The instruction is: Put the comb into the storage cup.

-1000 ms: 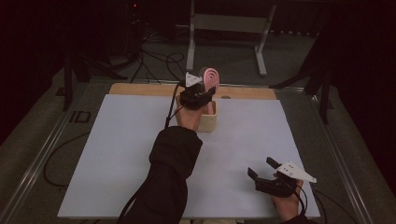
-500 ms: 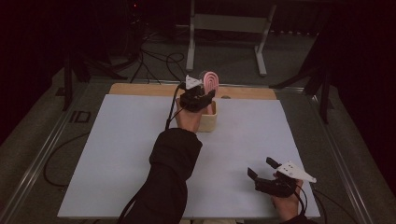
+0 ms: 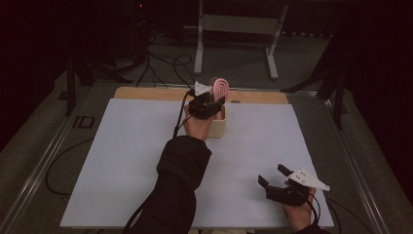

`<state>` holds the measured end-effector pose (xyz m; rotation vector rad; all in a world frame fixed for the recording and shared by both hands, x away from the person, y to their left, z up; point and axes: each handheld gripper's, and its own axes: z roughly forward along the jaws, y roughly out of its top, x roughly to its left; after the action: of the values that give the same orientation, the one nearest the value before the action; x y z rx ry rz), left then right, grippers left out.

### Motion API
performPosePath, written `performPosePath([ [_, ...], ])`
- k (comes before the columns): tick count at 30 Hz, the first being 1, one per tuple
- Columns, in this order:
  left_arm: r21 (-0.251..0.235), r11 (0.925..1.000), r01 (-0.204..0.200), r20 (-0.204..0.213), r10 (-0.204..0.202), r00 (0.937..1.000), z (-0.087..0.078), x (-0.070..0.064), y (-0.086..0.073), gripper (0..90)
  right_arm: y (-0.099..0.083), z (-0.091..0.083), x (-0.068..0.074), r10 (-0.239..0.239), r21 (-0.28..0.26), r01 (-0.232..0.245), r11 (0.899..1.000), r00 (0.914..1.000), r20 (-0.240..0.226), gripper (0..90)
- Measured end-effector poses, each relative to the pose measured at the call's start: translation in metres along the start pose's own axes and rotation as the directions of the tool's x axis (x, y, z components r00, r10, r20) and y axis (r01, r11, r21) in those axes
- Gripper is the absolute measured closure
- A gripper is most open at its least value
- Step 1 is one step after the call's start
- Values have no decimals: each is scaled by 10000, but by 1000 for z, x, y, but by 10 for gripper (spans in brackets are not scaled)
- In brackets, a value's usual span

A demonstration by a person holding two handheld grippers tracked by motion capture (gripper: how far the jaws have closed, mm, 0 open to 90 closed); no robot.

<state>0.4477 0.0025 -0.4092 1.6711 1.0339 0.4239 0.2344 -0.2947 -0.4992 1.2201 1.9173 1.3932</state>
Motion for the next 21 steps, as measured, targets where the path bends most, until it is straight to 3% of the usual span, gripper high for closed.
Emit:
performPosePath([
  [21, 274, 9996, 2, 28, -3, 10000, 5, -1, -10, 621, 0, 0, 0, -22, 10, 22, 10000, 10000, -11, 92],
])
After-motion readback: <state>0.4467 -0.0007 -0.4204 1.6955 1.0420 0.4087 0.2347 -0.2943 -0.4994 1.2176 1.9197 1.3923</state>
